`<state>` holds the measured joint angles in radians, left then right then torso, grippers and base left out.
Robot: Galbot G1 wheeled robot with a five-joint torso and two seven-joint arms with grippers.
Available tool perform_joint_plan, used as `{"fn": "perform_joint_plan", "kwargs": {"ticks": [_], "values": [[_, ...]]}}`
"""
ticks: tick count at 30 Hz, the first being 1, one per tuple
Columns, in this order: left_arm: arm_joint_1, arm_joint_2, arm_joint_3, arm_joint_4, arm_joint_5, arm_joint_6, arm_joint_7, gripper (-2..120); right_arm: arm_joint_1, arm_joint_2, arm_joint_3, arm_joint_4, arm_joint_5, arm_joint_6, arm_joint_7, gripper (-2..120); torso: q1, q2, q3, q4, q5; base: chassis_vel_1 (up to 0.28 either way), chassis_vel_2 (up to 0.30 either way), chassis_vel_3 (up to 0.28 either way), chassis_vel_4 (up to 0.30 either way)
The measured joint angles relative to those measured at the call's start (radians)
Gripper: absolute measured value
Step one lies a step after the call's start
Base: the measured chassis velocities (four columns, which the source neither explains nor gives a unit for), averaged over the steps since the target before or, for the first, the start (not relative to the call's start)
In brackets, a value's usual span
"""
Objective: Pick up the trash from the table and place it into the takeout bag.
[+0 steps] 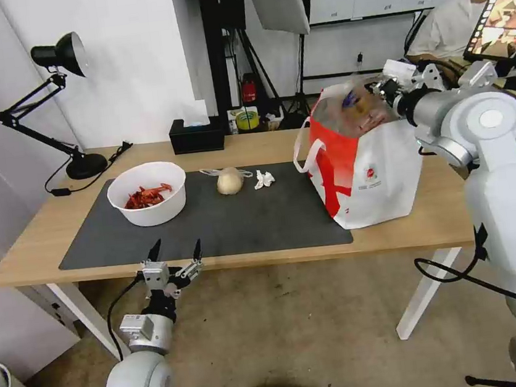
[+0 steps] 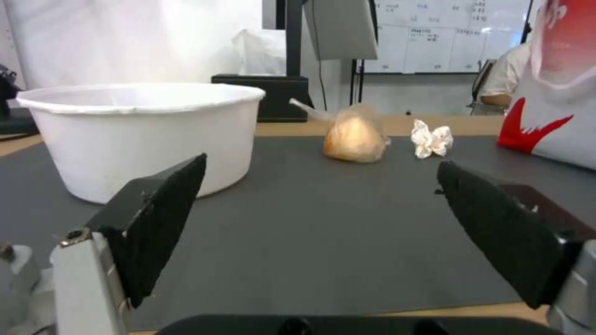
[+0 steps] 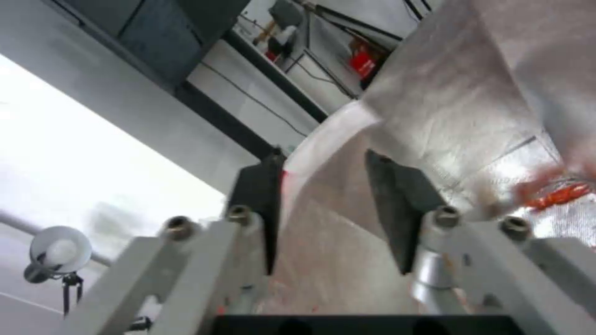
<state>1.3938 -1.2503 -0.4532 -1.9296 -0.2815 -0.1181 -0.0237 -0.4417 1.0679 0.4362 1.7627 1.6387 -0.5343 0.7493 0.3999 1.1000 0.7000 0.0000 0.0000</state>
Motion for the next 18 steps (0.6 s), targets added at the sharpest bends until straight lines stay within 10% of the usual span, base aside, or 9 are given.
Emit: {"fn": "perform_joint_plan", "kwargs": {"ticks": [12,18], "values": [[0.005,-0.011,-0.001,-0.003,0.009,-0.003,0.001,100,-0.023,-0.005,0.006,0.094,0.034,-0.005,-0.001,83,0.0,0.0,0.0,0.0,0.0001,0.0,0.0,0.0,0.0],[0.009,-0.011,0.0,-0.021,0.013,-0.004,0.004,100,-0.091,-0.024,-0.047,0.253,0.056,-0.03,-0.161,100,0.0,0.0,0.0,0.0,0.0,0.0,0.0,0.0,0.0]]}}
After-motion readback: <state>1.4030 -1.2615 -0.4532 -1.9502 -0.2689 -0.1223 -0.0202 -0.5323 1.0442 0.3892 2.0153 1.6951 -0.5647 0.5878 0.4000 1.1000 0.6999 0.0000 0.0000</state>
